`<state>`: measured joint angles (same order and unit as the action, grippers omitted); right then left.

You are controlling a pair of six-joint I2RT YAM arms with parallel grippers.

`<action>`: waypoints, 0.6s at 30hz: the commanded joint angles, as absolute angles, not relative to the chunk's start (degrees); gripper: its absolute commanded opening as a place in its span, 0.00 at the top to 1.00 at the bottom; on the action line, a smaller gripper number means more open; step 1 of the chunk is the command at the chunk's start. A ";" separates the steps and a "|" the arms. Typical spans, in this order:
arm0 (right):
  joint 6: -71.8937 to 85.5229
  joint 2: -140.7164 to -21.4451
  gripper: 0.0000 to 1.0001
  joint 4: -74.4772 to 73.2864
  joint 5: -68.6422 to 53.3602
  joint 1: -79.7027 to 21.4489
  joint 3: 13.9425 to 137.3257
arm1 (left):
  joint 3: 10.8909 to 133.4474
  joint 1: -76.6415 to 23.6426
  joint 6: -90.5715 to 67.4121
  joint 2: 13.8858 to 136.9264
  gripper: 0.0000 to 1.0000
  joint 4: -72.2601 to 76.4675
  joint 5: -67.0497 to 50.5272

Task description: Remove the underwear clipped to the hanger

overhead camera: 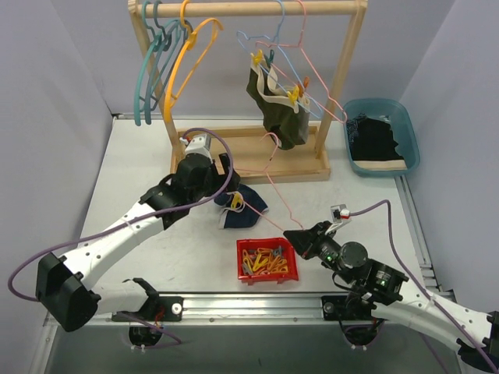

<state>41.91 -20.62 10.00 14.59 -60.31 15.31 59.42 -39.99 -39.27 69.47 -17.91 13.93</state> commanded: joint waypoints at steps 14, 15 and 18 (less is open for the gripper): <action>45.16 -23.83 1.00 29.87 10.55 -60.47 6.18 | 65.66 -43.42 -48.59 72.52 0.05 -34.37 26.71; 46.65 -23.38 1.00 33.62 10.37 -60.47 4.76 | 64.18 -43.50 -49.04 71.29 0.05 -34.10 26.89; 53.24 -21.89 1.00 43.28 9.93 -60.56 -1.90 | 61.53 -43.59 -49.66 66.89 0.05 -32.70 27.25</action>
